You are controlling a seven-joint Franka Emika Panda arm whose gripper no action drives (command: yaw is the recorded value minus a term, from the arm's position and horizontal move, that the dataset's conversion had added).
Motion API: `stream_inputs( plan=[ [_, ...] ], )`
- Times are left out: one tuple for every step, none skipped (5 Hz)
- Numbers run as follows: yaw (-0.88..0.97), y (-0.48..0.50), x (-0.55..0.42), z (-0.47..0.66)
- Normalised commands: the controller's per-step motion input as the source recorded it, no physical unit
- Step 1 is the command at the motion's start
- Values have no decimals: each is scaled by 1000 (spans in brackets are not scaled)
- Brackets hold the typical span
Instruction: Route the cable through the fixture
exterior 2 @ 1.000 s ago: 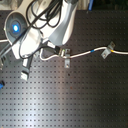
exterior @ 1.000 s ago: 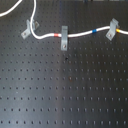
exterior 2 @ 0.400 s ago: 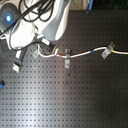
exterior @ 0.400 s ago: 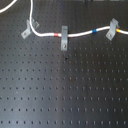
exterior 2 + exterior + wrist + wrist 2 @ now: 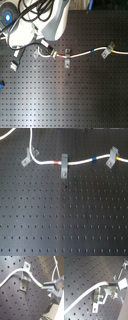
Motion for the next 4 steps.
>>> stream_inputs(
  plan=[
    [63, -193, -201, -33],
    [80, -165, -324, -43],
    [94, -120, -309, -52],
    [94, -78, -292, -33]
  ],
)
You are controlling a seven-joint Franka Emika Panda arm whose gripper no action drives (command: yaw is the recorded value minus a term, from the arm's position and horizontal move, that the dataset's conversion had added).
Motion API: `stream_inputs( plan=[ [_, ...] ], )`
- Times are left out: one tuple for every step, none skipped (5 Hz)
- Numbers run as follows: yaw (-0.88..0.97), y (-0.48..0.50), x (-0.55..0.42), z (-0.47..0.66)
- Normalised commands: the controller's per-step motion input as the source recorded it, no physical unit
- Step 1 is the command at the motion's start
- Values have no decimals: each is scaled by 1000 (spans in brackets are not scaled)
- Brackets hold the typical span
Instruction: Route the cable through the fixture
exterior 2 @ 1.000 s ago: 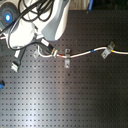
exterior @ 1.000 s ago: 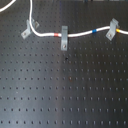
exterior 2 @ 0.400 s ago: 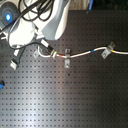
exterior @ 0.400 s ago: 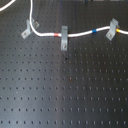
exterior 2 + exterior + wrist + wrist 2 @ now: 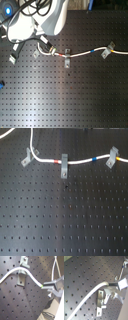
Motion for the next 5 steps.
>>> stream_inputs(
  plan=[
    [240, 176, -28, 2],
    [166, 313, 291, 182],
    [100, 232, 481, 339],
    [0, 102, 384, 447],
    [-6, 13, 133, 456]
  ],
)
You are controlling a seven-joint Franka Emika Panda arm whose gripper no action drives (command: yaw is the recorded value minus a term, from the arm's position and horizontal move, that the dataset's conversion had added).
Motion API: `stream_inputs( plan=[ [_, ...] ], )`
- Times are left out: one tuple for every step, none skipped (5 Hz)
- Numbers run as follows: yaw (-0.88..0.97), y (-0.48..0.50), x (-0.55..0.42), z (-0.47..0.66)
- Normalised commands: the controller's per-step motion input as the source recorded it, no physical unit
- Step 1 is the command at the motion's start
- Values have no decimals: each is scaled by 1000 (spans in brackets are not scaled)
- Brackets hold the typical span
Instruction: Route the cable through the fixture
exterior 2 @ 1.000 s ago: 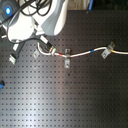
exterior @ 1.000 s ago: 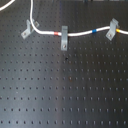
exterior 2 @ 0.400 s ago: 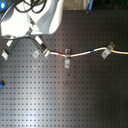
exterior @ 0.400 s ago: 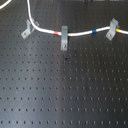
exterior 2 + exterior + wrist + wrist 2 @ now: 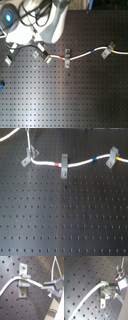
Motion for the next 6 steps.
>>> stream_inputs(
  plan=[
    [-103, 8, 5, 375],
    [-200, 18, -27, 318],
    [-80, 69, -67, 237],
    [371, 438, 13, 7],
    [426, 380, 155, 144],
    [237, 140, 141, 498]
  ],
)
